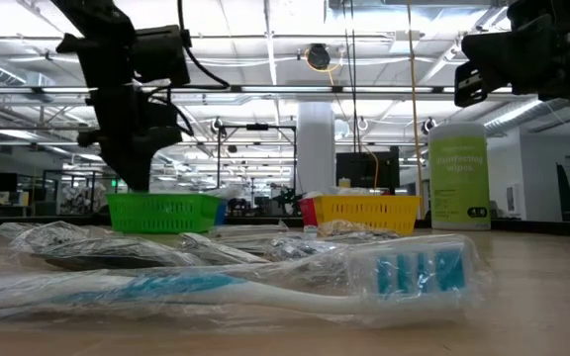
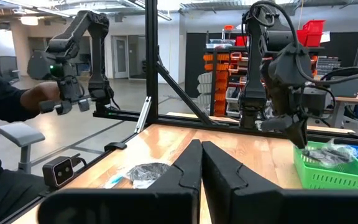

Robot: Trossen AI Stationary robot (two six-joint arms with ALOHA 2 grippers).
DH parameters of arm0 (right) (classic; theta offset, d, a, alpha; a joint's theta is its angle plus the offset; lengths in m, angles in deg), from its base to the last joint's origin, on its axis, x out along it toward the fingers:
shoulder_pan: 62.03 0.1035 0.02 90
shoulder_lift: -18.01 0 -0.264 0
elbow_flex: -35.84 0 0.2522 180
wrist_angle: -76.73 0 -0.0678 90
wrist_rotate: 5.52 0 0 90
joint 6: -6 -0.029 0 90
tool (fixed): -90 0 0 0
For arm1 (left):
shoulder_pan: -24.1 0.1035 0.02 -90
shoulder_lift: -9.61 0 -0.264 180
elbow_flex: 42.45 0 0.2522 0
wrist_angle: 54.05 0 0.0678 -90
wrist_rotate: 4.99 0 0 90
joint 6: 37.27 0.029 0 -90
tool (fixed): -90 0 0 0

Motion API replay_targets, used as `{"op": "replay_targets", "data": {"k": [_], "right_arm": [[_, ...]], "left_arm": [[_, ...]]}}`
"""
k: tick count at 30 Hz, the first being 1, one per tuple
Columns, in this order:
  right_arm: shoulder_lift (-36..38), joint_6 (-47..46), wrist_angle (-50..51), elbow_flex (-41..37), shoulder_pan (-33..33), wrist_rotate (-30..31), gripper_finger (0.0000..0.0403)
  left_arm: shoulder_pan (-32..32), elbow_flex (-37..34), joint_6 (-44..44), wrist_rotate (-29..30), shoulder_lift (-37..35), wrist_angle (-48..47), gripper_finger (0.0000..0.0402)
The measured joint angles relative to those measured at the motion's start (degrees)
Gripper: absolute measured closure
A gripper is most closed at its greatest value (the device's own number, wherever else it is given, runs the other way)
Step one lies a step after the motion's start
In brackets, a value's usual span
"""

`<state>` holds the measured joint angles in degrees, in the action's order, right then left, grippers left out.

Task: Pick & Place Travel size toiletries
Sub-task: Put the black hairbrush into the green bin

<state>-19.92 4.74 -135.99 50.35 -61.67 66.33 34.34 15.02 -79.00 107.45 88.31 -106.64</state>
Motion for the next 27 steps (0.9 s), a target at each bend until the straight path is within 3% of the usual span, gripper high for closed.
{"op": "replay_targets", "data": {"k": [8, 17, 23, 27], "right_arm": [[0.0, 0.02, 0.0, 0.0, 0.02, 0.0, 0.0403], [-0.02, 0.02, 0.03, 0.01, 0.01, 0.01, 0.0403], [0.0, 0.02, 0.0, 0.02, 0.02, 0.0, 0.0403], [-0.02, 0.0, 0.02, 0.01, 0.01, 0.01, 0.0403]], "left_arm": [[0.07, 0.0, 6.71, 0.18, 3.34, 12.9, 0.0346], [0.07, 0.0, 20.75, 1.04, 3.36, 28.12, 0.0346], [0.07, 0.0, 29.19, 12.27, 3.36, 26.46, 0.0346], [0.22, -0.02, 28.53, 13.7, 3.36, 23.24, 0.0346]]}}
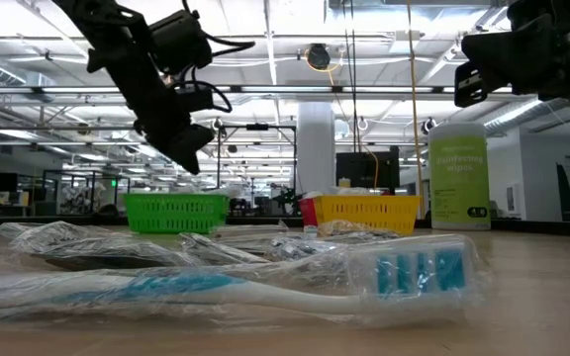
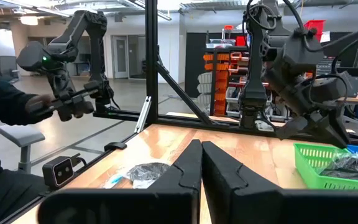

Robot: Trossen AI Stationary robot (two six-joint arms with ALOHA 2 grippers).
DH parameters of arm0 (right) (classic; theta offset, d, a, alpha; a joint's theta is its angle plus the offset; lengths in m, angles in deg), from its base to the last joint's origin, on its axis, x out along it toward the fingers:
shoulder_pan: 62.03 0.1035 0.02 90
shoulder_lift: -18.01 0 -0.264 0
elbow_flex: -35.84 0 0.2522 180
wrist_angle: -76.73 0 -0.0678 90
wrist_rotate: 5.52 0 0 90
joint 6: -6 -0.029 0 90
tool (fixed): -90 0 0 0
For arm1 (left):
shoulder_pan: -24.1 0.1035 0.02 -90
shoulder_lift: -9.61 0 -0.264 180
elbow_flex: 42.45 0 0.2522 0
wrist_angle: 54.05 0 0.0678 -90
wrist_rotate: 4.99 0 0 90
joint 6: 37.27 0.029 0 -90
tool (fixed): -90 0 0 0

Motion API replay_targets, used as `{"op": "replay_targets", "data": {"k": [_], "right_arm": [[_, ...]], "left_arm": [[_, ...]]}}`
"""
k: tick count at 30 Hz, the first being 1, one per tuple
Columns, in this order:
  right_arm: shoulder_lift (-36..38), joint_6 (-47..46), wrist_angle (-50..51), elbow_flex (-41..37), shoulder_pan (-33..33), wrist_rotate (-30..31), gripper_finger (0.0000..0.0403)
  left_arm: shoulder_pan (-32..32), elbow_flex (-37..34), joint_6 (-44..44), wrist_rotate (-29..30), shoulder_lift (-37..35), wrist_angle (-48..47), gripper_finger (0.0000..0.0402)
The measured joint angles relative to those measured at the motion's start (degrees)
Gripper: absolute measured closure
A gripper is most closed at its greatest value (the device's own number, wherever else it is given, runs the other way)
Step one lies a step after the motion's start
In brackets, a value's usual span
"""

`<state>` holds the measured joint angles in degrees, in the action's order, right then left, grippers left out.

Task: Pick & Place Travel size toiletries
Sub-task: Put the black hairbrush into the green bin

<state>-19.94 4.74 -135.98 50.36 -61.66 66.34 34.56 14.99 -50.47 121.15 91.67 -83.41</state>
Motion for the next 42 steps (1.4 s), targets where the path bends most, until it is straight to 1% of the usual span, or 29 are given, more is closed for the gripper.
{"op": "replay_targets", "data": {"k": [5, 10, 13, 17, 20, 23, 25, 27, 32, 38, 42], "right_arm": [[0.0, 0.02, -0.02, 0.01, 0.0, -0.02, 0.0403], [0.02, 0.02, 0.01, -0.01, 0.01, 0.01, 0.0403], [0.02, 0.02, 0.01, -0.01, 0.0, -0.02, 0.0403], [0.02, 0.02, -0.02, 0.02, 0.0, 0.0, 0.0403], [0.01, 0.02, -0.01, 0.01, -0.01, 0.01, 0.0403], [-0.01, 0.02, 0.02, 0.0, 0.02, -0.01, 0.0403], [0.01, 0.02, -0.01, 0.0, 0.0, -0.02, 0.0403], [0.0, 0.02, 0.0, 0.0, 0.01, -0.01, 0.0403], [0.02, 0.01, -0.02, -0.01, 0.0, 0.0, 0.0403], [0.0, 0.02, -0.01, -0.01, 0.0, -0.02, 0.0403], [0.02, 0.02, 0.0, 0.0, 0.02, 0.0, 0.0403]], "left_arm": [[0.02, 0.0, -0.83, -0.04, 0.0, -1.87, 0.0346], [0.37, 0.0, -1.98, -0.04, 0.15, -6.97, 0.0346], [1.24, -0.03, -2.59, -0.04, 1.2, -10.17, 0.0346], [1.94, -0.04, -3.91, -0.7, 3.48, -10.91, 0.0346], [1.9, -0.04, -3.75, -5.1, 5.46, -11.37, 0.0346], [1.9, -0.04, -3.53, -11.43, 6.9, -11.6, 0.0346], [1.89, -0.04, -3.08, -13.64, 7.26, -11.78, 0.0346], [1.78, -0.04, -3.37, -13.39, 7.23, -11.8, 0.0346], [1.68, -0.04, -3.32, -10.05, 6.58, -11.79, 0.0346], [1.9, 0.14, -2.05, -9.66, 5.84, -11.35, 0.0346], [1.86, 0.62, -1.93, -8.76, 3.55, -12.24, 0.0346]]}}
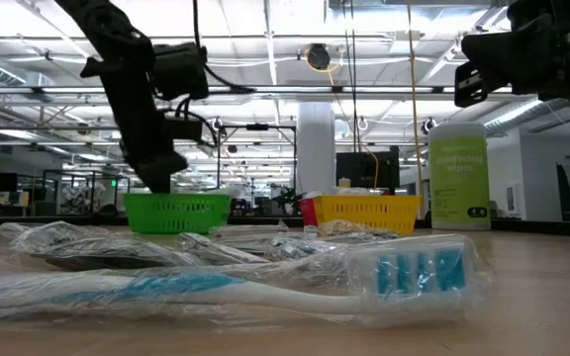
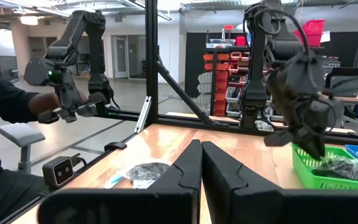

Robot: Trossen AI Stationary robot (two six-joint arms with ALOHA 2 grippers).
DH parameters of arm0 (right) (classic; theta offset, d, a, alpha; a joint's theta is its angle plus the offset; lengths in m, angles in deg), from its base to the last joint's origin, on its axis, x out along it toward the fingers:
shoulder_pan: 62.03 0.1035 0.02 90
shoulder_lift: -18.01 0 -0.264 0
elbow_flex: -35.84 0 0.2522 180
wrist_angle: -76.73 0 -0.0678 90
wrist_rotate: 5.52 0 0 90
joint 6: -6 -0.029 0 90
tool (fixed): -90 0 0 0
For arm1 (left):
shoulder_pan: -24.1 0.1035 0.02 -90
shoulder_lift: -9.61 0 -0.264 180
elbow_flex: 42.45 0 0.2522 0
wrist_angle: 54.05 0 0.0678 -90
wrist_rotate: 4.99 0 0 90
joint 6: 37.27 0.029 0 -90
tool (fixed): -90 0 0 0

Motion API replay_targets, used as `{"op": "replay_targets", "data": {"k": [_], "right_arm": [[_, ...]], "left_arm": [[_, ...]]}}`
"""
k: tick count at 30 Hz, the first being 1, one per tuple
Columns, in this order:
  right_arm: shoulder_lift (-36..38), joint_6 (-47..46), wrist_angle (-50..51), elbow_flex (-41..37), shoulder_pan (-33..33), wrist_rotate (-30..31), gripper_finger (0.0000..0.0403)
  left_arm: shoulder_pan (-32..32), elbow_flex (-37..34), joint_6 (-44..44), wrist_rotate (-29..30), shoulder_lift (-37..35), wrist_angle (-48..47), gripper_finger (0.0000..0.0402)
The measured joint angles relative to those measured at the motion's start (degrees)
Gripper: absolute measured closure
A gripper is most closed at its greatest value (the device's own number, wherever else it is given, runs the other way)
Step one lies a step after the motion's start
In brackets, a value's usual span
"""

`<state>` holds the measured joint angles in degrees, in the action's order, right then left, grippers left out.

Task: Pick & Place Travel size toiletries
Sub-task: Put the black hairbrush into the green bin, then put the black hair brush into the green bin

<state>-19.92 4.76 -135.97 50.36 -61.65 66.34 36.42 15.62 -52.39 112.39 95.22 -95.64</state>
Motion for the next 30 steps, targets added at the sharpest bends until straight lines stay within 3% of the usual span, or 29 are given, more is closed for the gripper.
{"op": "replay_targets", "data": {"k": [7, 11, 20, 30], "right_arm": [[0.0, 0.0, -0.03, 0.0, -0.01, -0.01, 0.0403], [0.0, 0.0, -0.04, 0.0, -0.02, -0.01, 0.0403], [-0.07, -0.02, 0.05, -0.01, 0.0, -0.01, 0.0403], [-0.06, 0.0, -0.02, -0.01, -0.02, -0.01, 0.0403]], "left_arm": [[-0.86, 0.05, 0.95, 1.21, -6.67, 2.48, 0.0346], [-2.16, 0.05, 1.46, -1.0, -9.51, 7.0, 0.0346], [-6.31, 0.05, 8.62, -15.62, -10.0, 19.15, 0.0346], [-12.39, 0.05, 2.52, -30.75, -10.02, 20.56, 0.0346]]}}
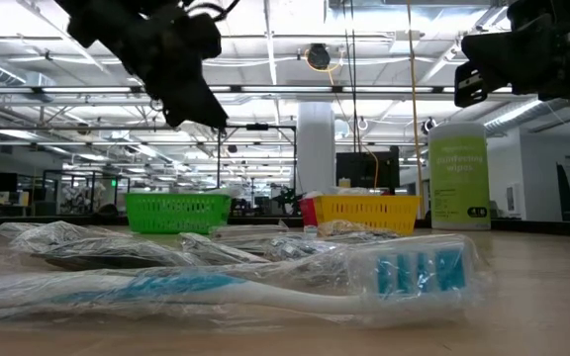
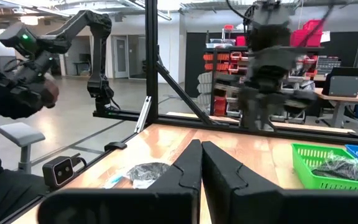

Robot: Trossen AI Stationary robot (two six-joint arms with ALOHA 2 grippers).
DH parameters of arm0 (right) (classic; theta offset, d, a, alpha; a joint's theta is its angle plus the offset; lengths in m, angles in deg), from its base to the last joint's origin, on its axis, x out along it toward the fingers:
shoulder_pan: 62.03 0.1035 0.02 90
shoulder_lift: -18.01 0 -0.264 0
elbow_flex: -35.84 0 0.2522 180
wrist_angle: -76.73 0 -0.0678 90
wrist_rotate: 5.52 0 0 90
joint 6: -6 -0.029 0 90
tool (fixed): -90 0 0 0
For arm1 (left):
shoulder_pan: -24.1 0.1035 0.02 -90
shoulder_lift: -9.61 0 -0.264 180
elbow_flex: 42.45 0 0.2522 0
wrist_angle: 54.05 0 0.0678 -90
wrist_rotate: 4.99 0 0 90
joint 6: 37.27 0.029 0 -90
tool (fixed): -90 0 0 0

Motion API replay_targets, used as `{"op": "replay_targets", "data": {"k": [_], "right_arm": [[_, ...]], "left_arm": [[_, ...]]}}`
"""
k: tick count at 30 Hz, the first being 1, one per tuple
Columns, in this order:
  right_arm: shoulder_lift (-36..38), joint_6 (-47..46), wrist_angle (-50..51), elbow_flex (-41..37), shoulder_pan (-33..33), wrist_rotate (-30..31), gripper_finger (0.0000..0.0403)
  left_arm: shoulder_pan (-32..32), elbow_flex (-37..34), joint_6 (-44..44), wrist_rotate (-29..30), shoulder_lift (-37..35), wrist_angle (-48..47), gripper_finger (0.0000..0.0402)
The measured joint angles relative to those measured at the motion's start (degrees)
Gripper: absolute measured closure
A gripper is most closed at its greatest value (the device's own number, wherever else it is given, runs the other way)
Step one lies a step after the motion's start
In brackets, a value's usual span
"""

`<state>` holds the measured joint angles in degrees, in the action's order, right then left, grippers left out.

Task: Pick & Place Travel size toiletries
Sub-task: Put the black hair brush into the green bin

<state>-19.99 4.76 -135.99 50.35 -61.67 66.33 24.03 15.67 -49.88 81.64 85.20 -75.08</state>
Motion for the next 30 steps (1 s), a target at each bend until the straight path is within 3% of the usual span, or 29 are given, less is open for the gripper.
{"op": "replay_targets", "data": {"k": [8, 12, 16, 23, 30], "right_arm": [[0.0, 0.0, 0.02, 0.02, 0.0, 0.0, 0.0403], [0.0, -0.01, 0.0, 0.0, 0.01, 0.0, 0.0403], [0.0, 0.0, 0.02, 0.02, 0.02, 0.0, 0.0403], [0.0, 0.0, 0.02, 0.01, 0.0, 0.01, 0.0403], [0.0, 0.0, 0.0, 0.0, 0.02, 0.0, 0.0403]], "left_arm": [[-13.39, 0.49, -4.95, 5.58, 0.03, -4.16, 0.0346], [-20.27, 6.06, -11.26, 9.84, 1.93, -14.48, 0.0346], [-25.72, 13.02, -11.88, 10.91, 7.44, -20.34, 0.0346], [-29.18, 16.39, -12.1, 6.56, 18.71, -20.64, 0.0346], [-29.21, 16.37, -18.05, 6.39, 26.17, -10.62, 0.0317]]}}
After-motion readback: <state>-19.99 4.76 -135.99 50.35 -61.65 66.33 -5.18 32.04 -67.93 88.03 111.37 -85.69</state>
